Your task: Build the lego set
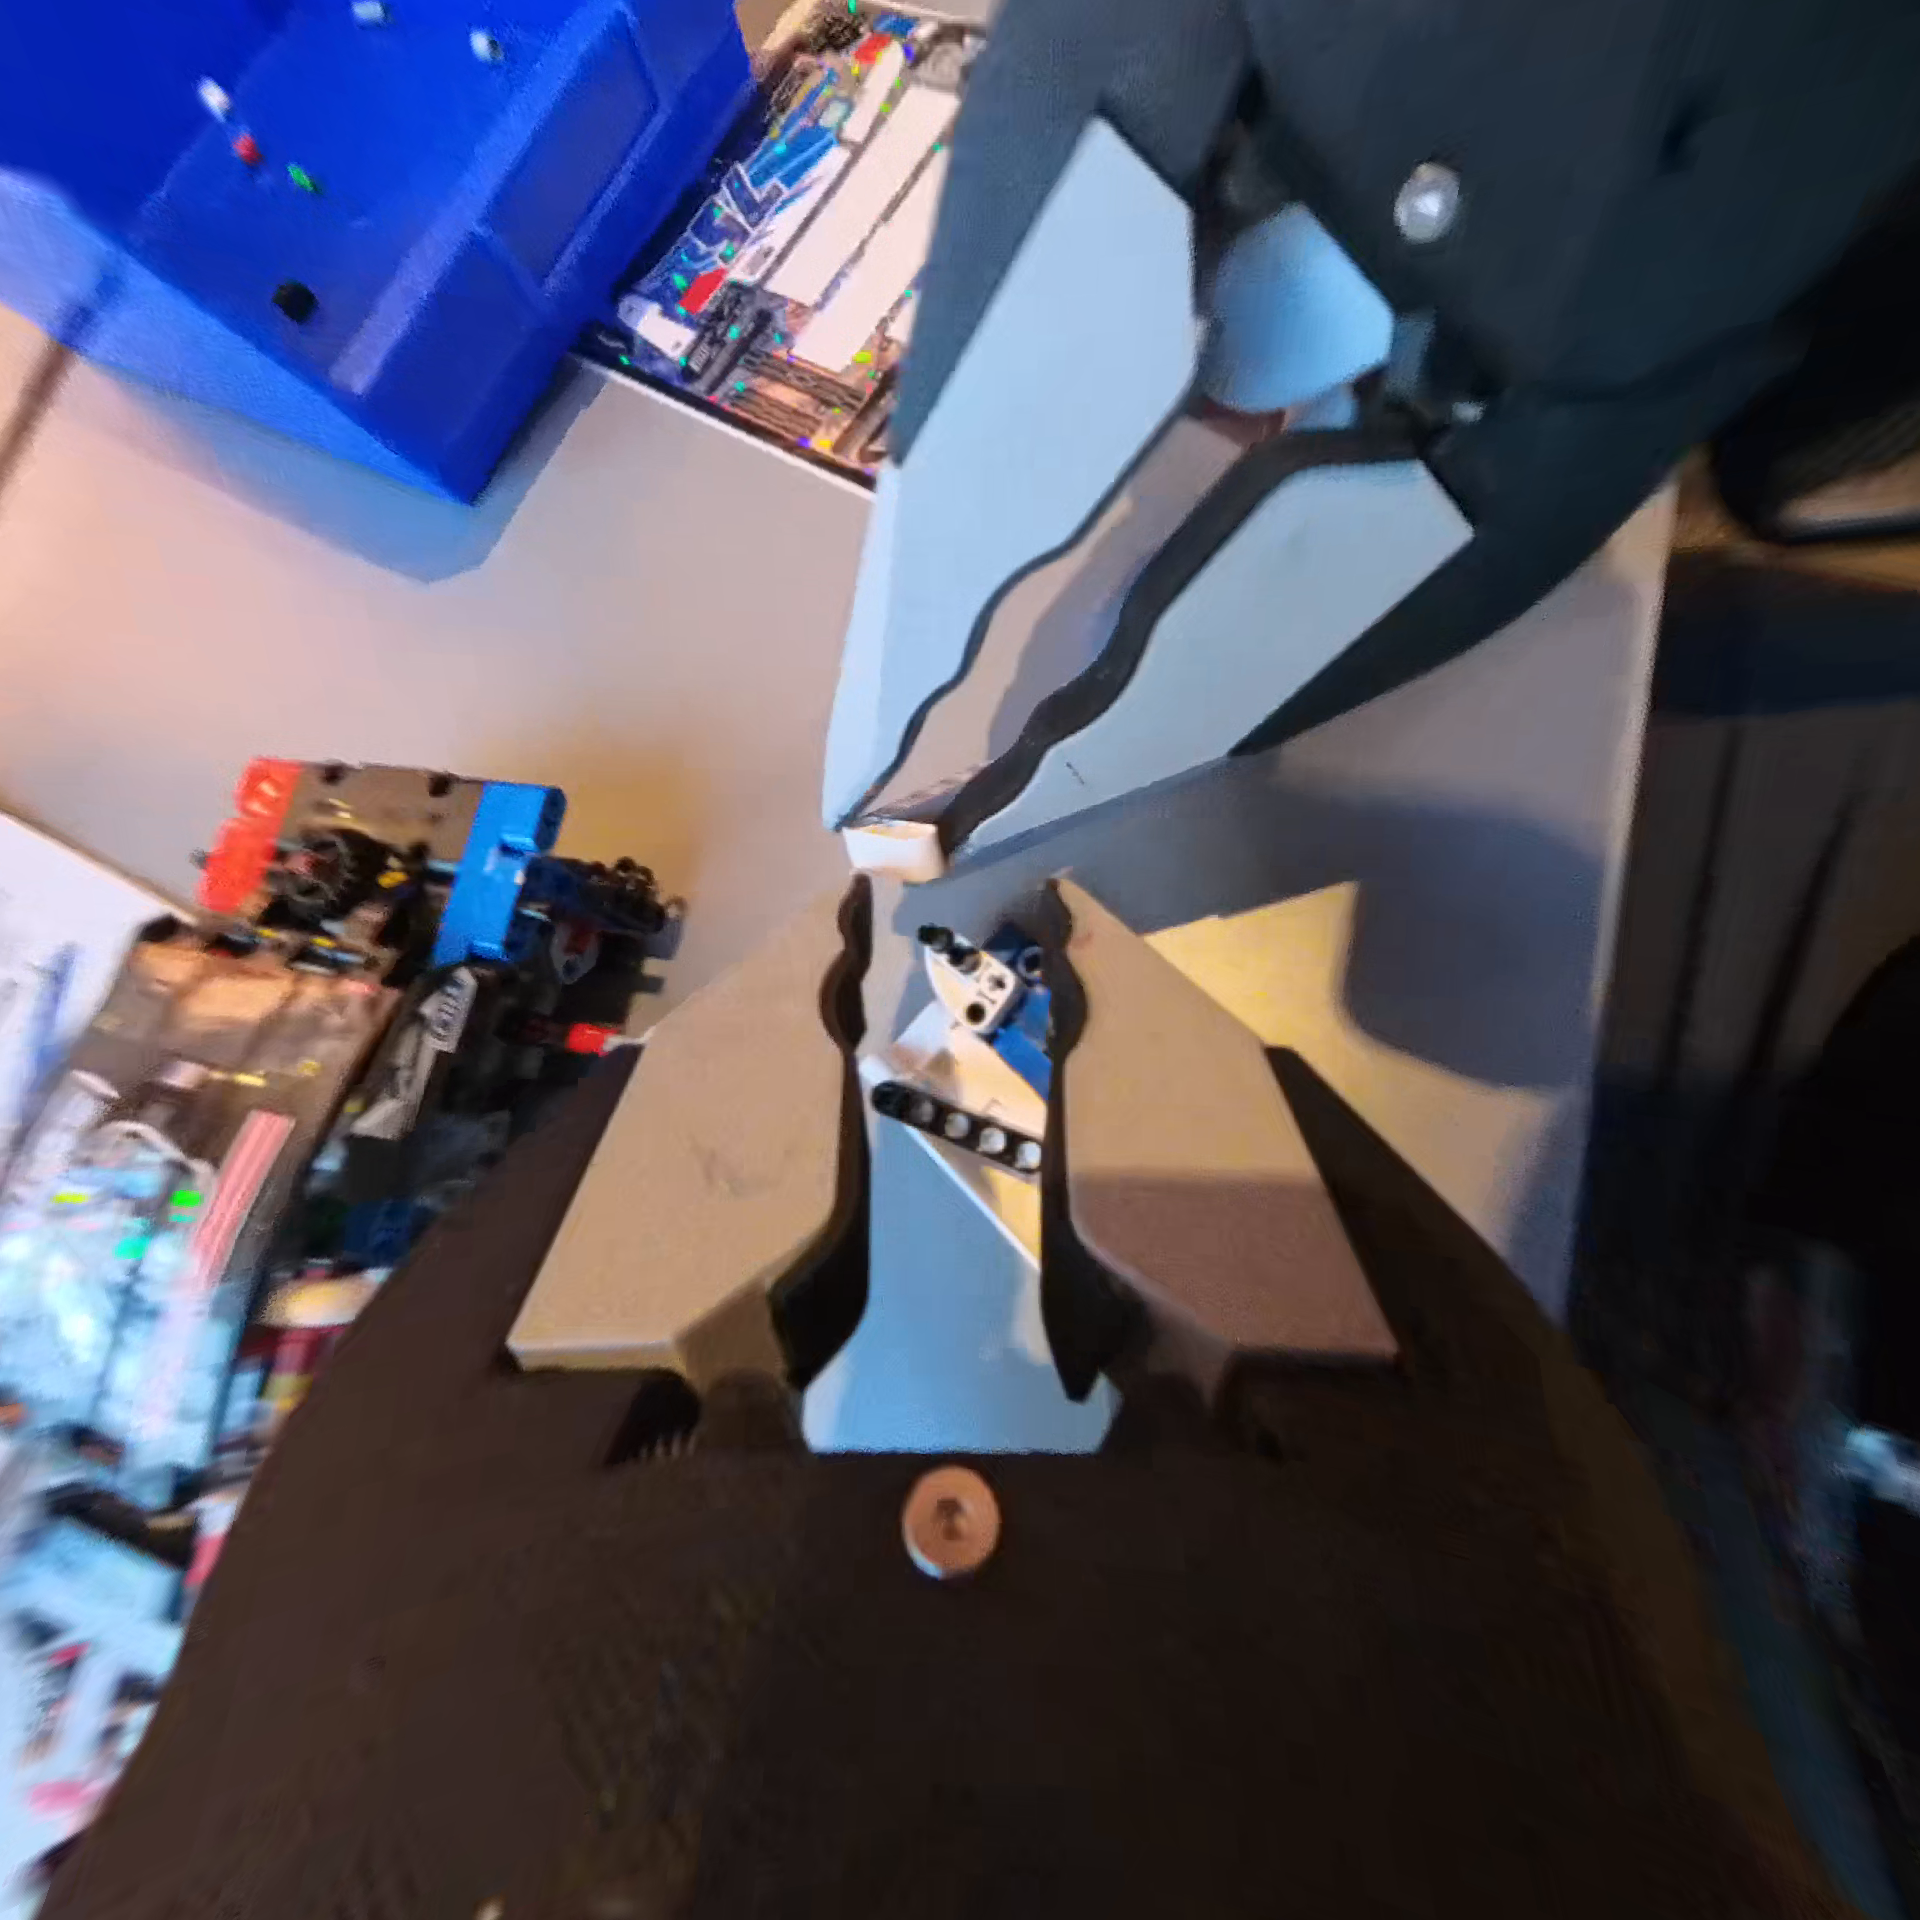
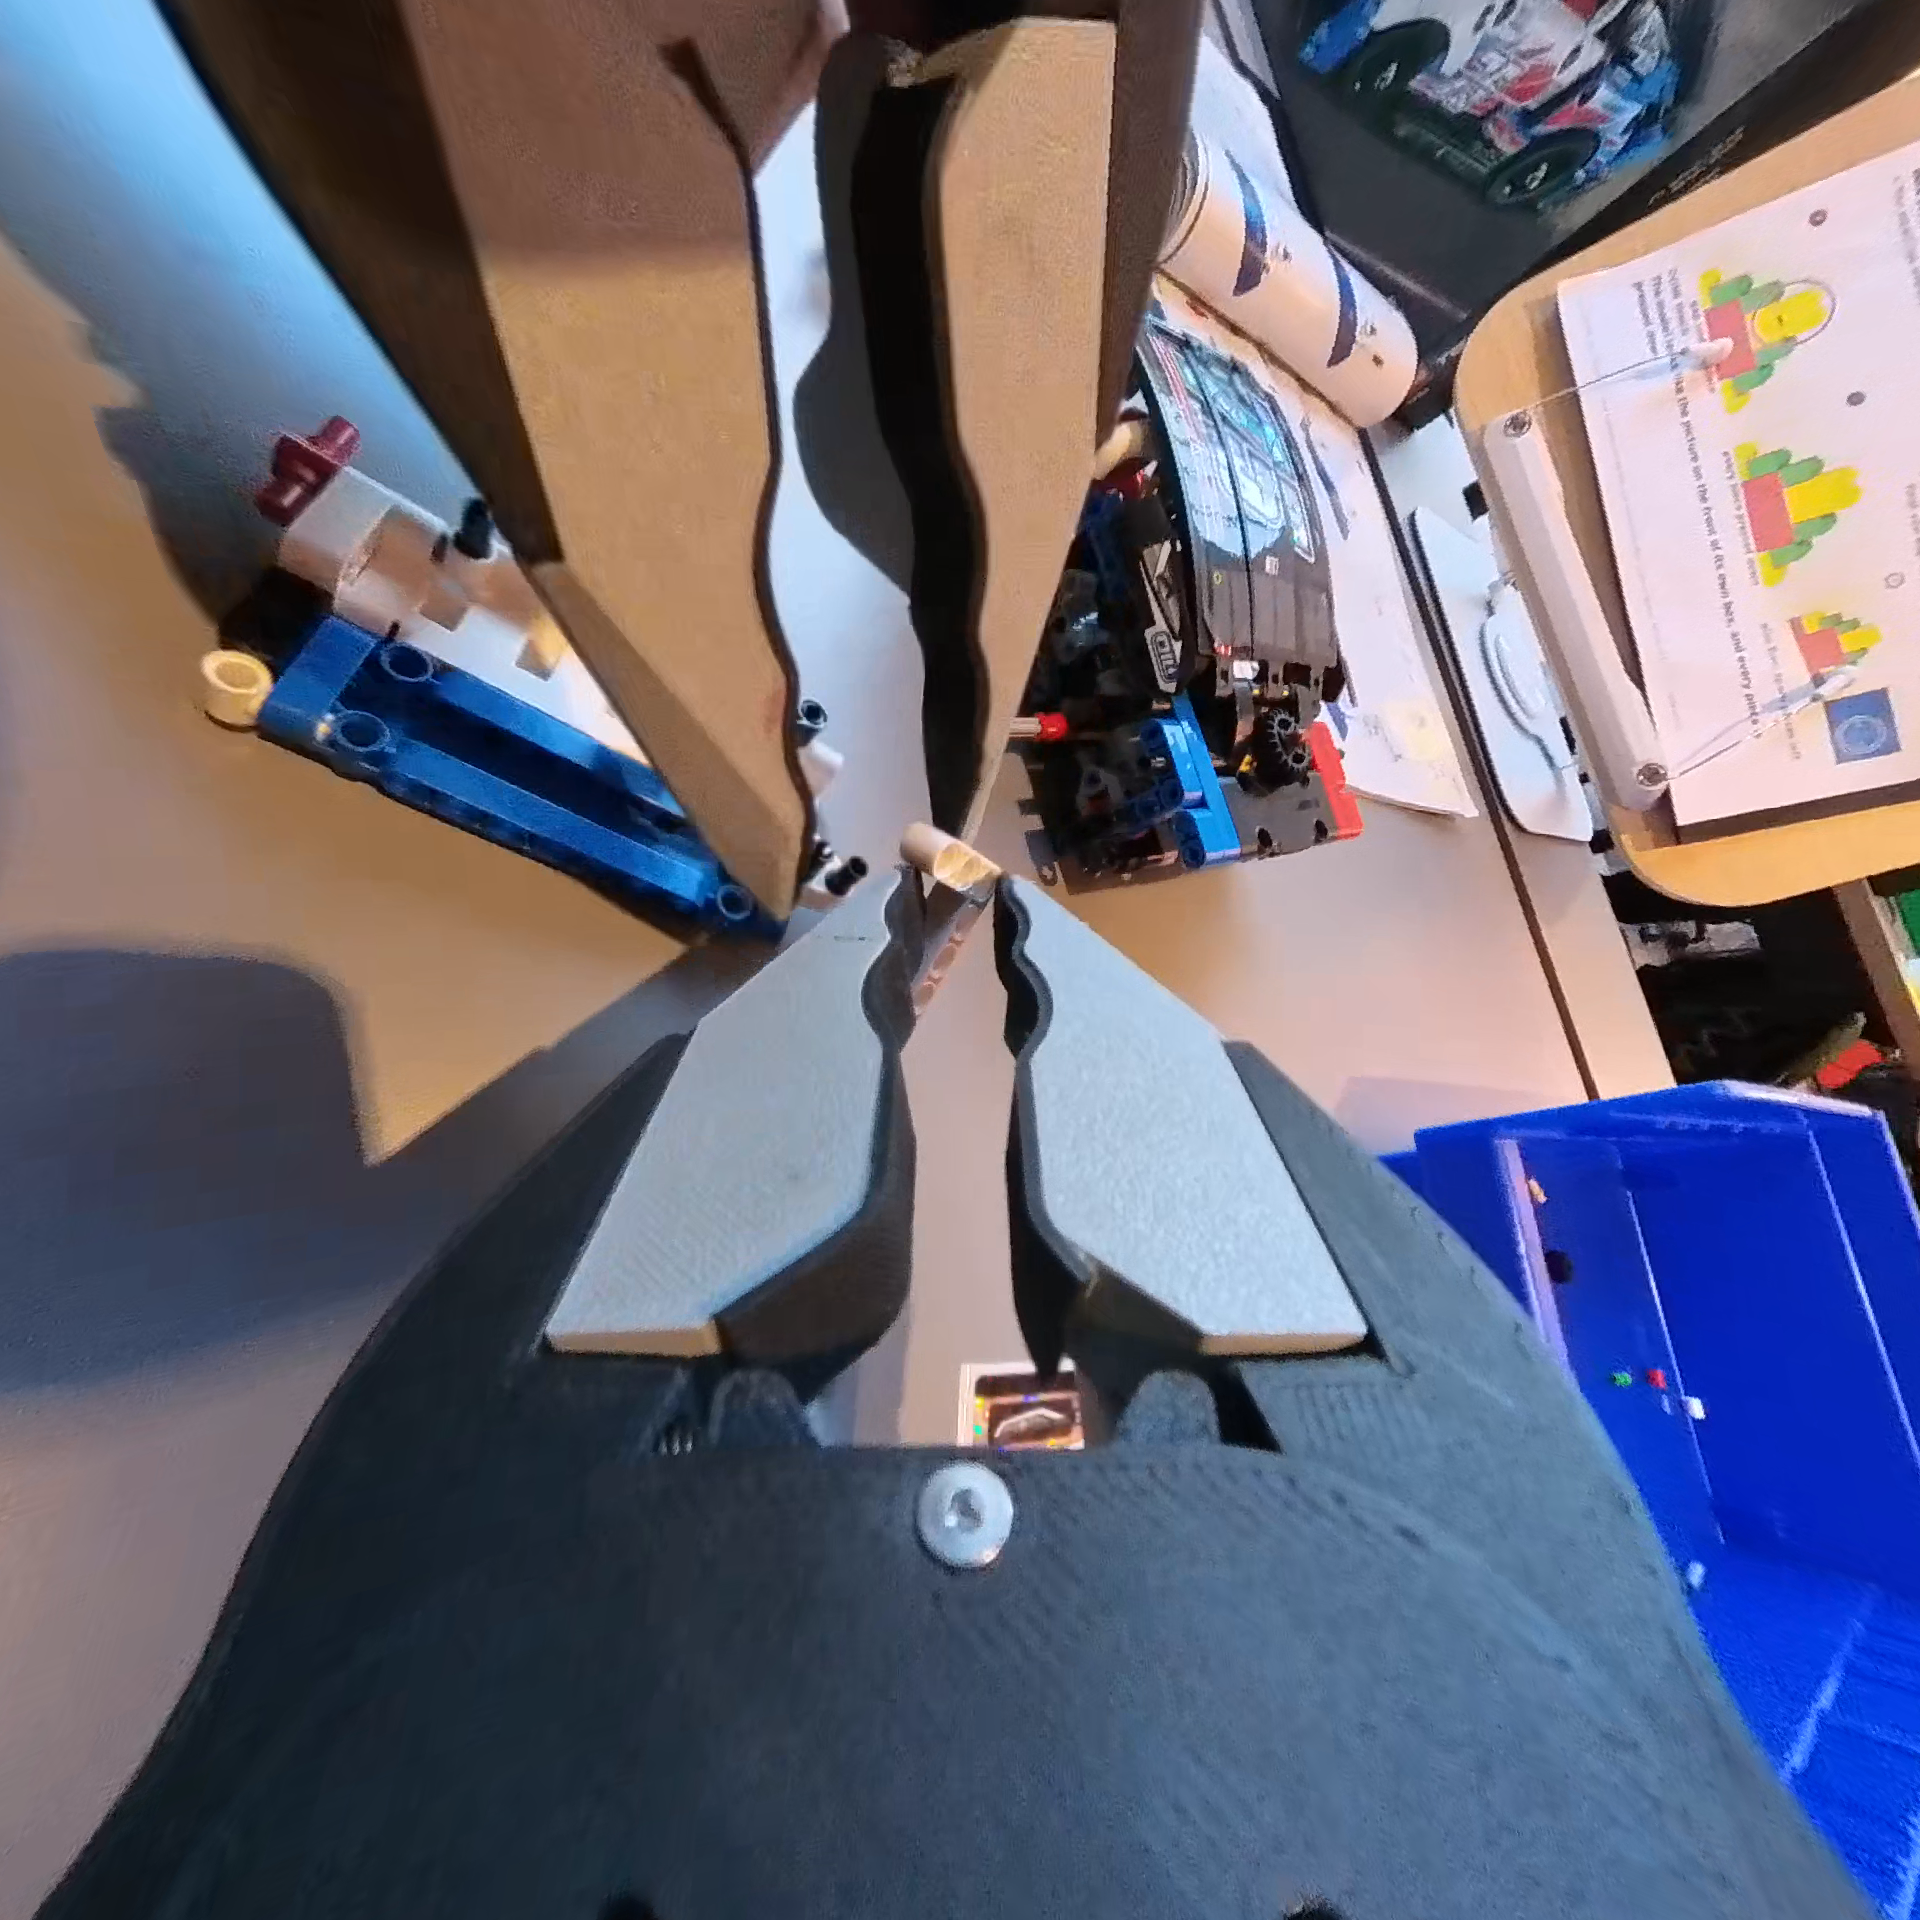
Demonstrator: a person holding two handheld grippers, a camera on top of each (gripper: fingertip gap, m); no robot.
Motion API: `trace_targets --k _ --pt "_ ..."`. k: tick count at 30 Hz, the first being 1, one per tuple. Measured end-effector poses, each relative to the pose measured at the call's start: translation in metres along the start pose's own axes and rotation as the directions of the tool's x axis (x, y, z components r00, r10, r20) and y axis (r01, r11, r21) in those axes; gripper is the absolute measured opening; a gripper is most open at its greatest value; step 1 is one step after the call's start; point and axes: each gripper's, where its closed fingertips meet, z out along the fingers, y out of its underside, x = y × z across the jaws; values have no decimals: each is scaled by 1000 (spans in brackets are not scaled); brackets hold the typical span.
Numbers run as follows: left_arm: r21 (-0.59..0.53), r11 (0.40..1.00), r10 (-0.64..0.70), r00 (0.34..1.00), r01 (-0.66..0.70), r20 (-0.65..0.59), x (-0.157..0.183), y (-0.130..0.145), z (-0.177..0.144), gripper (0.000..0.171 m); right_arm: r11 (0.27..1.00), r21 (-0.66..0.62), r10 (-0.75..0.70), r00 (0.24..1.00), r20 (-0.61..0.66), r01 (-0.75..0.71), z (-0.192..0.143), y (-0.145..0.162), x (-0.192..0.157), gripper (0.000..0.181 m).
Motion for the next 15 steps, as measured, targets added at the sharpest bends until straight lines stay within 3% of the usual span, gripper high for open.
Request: trace_targets --k 2,4,8,11,15 --pt "-43 990 135 987 -132 91 -5 1 1 21 1000 -18 -12 1000 -4 12 1 2 0 11" --pt "-56 981 189 975 -183 113 -3 0 3 17 998 -39 -50 999 -11 49 2 6 -3 11" --pt "-22 1000 19 1000 -19 -1 2 0 7 25 988 -59 -143 989 -38 141 2 10 -8 11" --pt "-24 989 -150 981 148 -121 5 0 8 35 990 -35 -137 990 -44 135 1 8 -9 11" --pt "-32 981 -195 959 193 -208 7 0 4 24 985 29 -169 984 -63 171 -6 -2 -8 11"
